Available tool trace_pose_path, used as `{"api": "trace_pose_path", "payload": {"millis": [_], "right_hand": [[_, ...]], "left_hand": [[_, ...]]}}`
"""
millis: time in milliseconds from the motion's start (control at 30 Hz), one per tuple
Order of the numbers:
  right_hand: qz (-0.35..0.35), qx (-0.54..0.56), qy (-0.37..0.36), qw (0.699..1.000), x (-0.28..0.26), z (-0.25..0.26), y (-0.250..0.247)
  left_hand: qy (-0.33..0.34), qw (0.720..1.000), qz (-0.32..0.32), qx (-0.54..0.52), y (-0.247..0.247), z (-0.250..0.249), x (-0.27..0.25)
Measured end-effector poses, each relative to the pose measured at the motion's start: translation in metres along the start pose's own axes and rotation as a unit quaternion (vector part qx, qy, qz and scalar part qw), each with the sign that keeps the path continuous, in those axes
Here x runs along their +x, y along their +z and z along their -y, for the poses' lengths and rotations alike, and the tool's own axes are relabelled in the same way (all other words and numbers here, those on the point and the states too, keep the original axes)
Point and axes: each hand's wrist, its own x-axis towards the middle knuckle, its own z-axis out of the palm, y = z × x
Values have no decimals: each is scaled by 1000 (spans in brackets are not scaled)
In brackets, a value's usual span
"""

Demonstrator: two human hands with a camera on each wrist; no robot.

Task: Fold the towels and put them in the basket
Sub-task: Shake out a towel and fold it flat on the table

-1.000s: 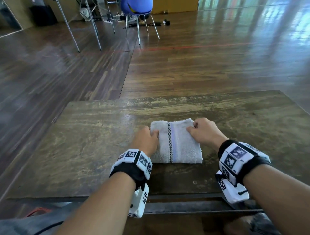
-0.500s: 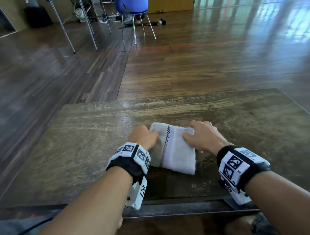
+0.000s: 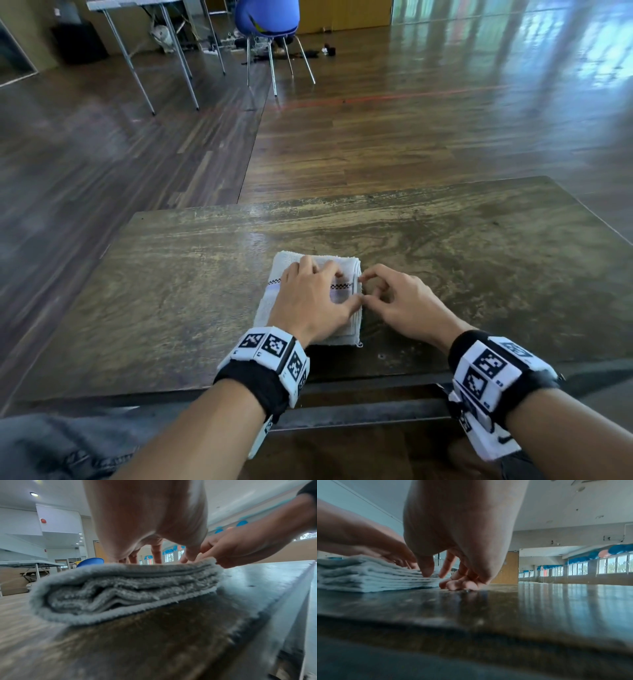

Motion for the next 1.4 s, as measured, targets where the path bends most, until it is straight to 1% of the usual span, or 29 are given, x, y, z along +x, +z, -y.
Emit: {"api": "trace_pose_path", "payload": {"millis": [167, 300, 400, 500, 700, 800, 933, 1000, 1067, 1133, 1233, 1400], "right_hand": [[-15, -4, -16, 1000, -8, -3, 11], [-24, -37, -15, 999, -12, -4, 15], [-21, -51, -9, 998, -12, -4, 17], [-15, -71, 1, 997, -9, -4, 18], [-8, -82, 14, 997, -8, -2, 18], [-7, -83, 15, 996, -8, -1, 18], [-26, -56, -2, 998, -12, -2, 18], [-32, -46, -7, 998, -13, -3, 18], [-31, -45, -8, 998, -13, -4, 19], [-28, -55, -5, 998, -12, -4, 20], [-21, -78, 2, 997, -9, -4, 21], [-18, -86, 10, 996, -7, -6, 22]], "left_hand": [[0, 1000, 8, -8, 4, -6, -15], [3, 998, 62, -6, 3, -3, -24], [2, 996, 72, -44, 0, -2, -26], [0, 994, 66, -83, -5, -4, -25], [20, 985, 20, -173, -11, -9, -25], [5, 976, 2, -216, -12, -11, -27], [-20, 965, -25, -260, -11, -12, -29], [-7, 974, -9, -228, -7, -10, -29], [21, 986, 18, -162, -2, -7, -29], [29, 989, 31, -139, 3, -5, -28], [24, 989, 16, -143, 5, -6, -25], [9, 987, -21, -157, 4, -9, -21]]}}
